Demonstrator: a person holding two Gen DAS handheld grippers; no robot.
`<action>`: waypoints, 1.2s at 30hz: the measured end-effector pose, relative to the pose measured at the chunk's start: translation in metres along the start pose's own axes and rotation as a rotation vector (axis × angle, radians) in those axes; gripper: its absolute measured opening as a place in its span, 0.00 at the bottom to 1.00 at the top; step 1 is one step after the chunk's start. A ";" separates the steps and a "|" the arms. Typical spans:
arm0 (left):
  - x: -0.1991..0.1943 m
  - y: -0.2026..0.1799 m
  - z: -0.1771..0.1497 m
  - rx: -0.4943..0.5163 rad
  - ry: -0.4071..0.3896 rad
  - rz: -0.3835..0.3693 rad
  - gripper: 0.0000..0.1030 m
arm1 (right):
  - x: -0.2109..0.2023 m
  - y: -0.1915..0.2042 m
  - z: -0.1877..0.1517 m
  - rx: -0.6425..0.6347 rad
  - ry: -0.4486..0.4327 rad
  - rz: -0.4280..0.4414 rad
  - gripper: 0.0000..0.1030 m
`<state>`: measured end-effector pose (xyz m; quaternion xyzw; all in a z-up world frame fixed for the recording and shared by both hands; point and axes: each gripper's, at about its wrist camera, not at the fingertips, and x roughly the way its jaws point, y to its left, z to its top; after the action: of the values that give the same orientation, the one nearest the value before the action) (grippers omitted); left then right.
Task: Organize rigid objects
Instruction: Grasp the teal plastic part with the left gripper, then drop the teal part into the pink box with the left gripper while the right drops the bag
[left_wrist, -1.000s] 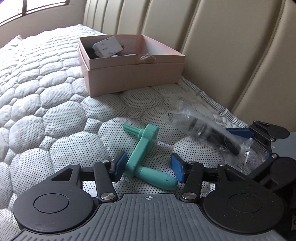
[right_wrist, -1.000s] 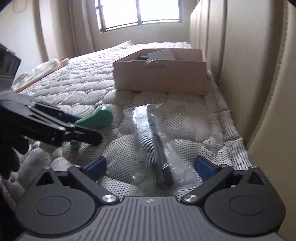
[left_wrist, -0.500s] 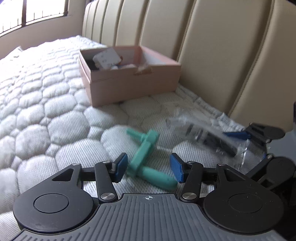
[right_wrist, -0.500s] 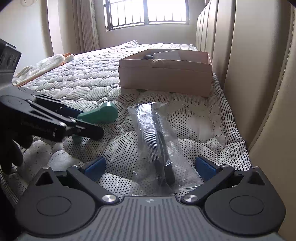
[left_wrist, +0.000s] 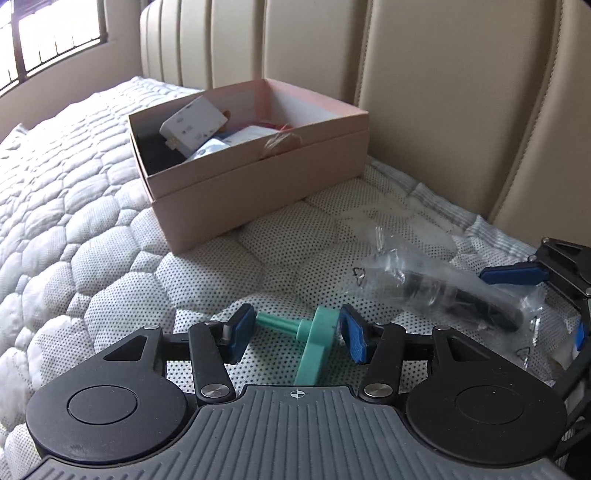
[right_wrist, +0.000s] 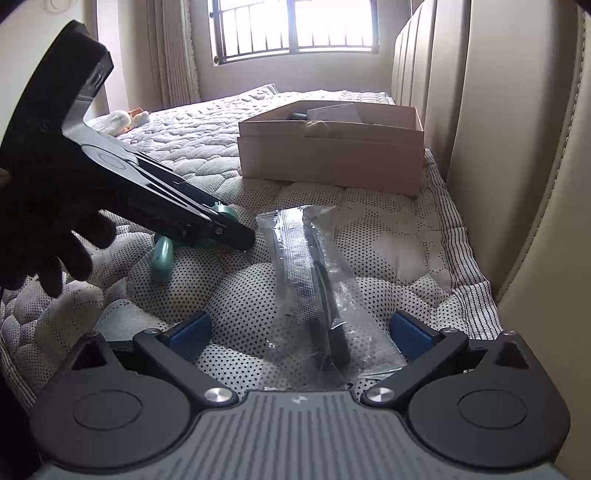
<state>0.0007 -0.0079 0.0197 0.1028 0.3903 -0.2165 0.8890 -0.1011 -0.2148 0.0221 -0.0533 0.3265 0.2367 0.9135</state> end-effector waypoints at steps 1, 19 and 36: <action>-0.002 0.000 -0.001 0.004 -0.009 -0.005 0.49 | -0.001 0.000 0.001 0.003 0.001 -0.002 1.00; -0.037 -0.007 -0.026 -0.025 -0.035 -0.044 0.49 | 0.009 0.022 0.041 -0.091 0.095 -0.124 0.26; -0.120 0.050 0.053 -0.194 -0.383 -0.127 0.49 | -0.057 0.016 0.119 -0.069 -0.103 -0.193 0.20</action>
<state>-0.0136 0.0544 0.1446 -0.0510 0.2389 -0.2491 0.9372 -0.0793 -0.1930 0.1519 -0.1036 0.2639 0.1609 0.9454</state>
